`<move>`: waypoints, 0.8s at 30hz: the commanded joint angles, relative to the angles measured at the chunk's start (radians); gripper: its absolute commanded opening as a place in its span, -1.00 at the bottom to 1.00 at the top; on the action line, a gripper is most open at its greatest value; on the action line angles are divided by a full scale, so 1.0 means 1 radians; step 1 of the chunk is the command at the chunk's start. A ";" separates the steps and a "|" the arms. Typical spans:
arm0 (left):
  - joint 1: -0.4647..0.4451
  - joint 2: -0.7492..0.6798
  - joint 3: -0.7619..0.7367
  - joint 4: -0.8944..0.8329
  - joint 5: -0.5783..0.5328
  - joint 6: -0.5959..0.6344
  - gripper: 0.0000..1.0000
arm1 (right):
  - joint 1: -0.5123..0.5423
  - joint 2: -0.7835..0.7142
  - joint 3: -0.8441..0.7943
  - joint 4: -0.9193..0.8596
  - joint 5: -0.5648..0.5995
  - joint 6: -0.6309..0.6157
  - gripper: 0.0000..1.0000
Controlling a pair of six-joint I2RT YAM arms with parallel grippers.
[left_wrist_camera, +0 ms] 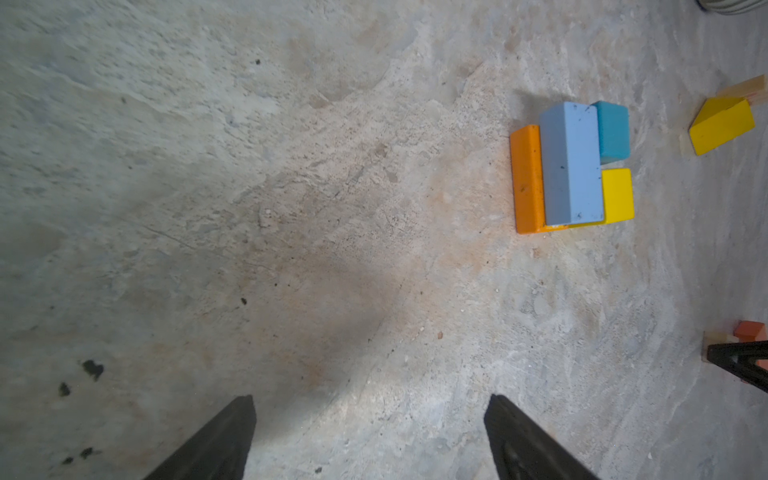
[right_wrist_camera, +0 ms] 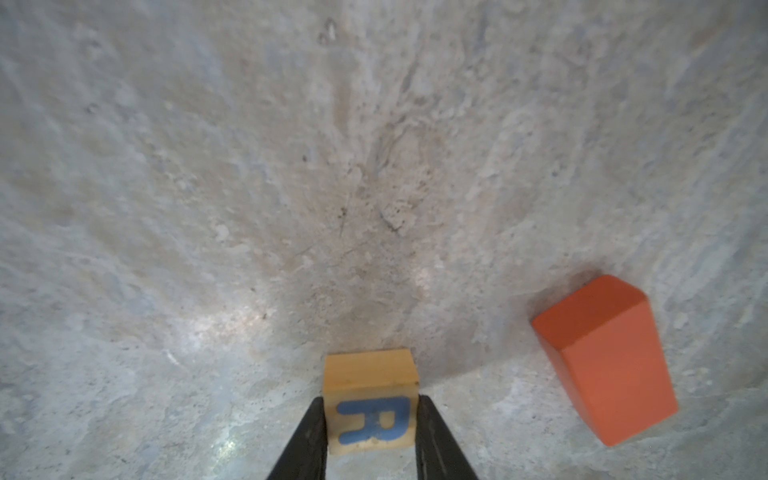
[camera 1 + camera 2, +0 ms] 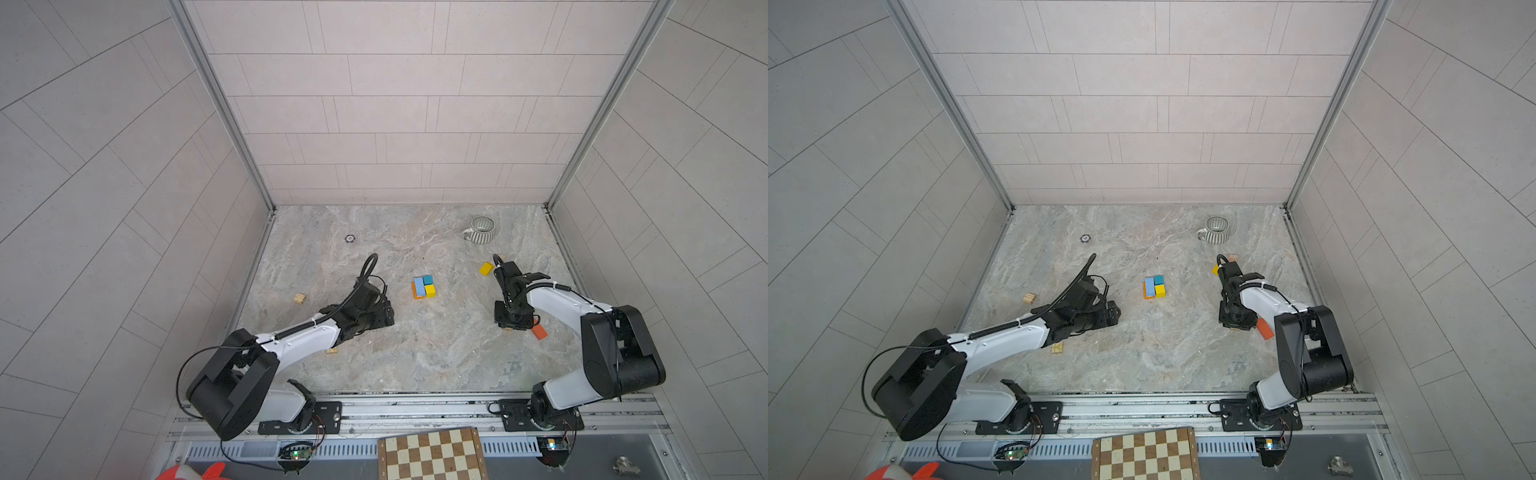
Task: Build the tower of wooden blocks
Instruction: 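Lower the right gripper over the lettered wooden cube and close on it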
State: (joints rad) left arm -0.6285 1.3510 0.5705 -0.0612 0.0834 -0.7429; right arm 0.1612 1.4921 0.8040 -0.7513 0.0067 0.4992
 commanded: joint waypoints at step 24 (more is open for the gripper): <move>0.021 -0.165 0.083 -0.247 -0.209 0.013 0.84 | 0.137 0.020 0.239 -0.104 -0.015 -0.015 -0.42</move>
State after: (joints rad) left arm -0.6212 1.2110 0.6201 -0.2478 -0.0566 -0.7425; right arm 0.2619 1.4940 0.9916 -0.8021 -0.0284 0.4820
